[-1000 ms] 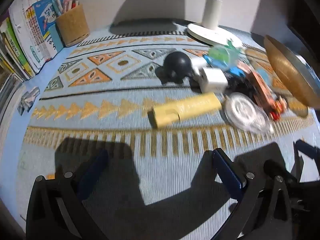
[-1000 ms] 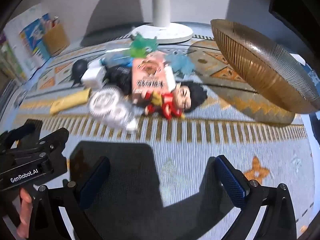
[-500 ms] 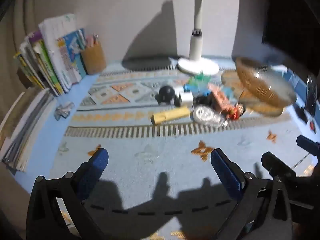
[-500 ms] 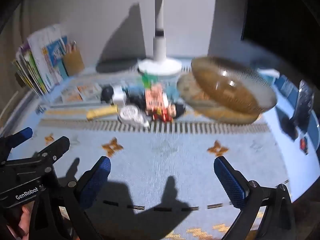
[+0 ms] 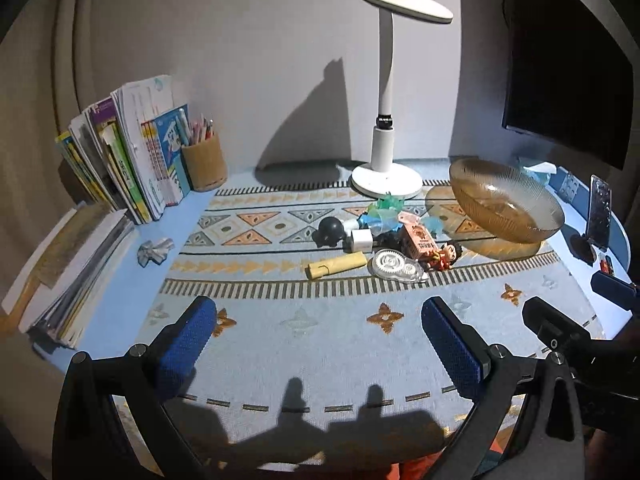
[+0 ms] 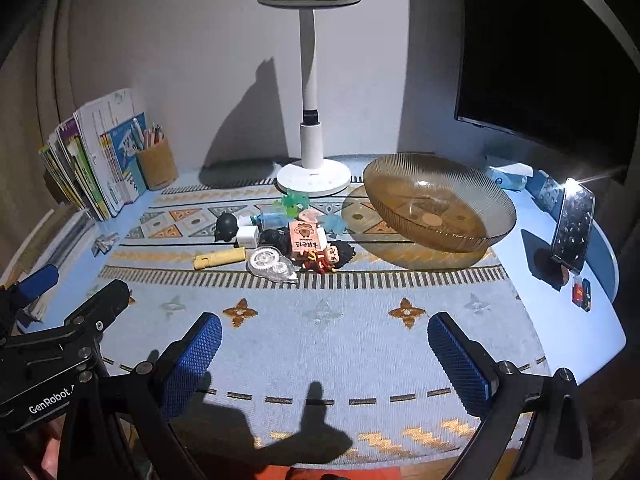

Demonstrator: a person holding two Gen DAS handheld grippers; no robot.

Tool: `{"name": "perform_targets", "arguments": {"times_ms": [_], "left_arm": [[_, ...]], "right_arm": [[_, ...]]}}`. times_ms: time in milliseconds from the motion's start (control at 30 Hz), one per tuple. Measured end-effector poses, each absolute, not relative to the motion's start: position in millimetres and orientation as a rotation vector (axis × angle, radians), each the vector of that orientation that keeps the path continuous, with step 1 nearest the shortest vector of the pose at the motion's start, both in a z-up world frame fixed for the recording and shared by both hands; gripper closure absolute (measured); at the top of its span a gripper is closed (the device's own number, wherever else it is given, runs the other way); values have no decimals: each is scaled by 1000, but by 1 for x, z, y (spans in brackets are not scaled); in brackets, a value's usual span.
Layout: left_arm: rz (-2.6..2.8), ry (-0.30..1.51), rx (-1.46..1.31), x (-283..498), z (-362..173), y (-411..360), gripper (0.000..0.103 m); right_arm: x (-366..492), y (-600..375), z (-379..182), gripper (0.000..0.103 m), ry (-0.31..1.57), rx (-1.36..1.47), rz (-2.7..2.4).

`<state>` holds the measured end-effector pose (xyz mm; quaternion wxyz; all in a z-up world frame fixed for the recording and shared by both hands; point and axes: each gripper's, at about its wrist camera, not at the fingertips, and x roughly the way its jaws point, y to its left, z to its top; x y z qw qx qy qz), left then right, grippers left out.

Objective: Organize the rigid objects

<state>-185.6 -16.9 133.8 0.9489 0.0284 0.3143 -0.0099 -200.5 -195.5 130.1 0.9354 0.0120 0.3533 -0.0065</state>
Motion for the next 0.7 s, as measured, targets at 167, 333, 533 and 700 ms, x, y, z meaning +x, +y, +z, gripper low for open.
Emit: {"name": "perform_targets", "arguments": {"times_ms": [167,333,533,700], "left_arm": [[-14,630,54,-190,140,-14,1],[-11,628,50,-191,143,-13,1],[-14,627,48,-189,144,-12,1],[-30,646,31,-181,139,-11,1]], "right_arm": [[-205,-194,136,0,707,26,-3],[-203,-191,140,0,704,31,1],[-204,-191,138,0,721,73,41],[-201,-190,137,0,719,74,41]]}}
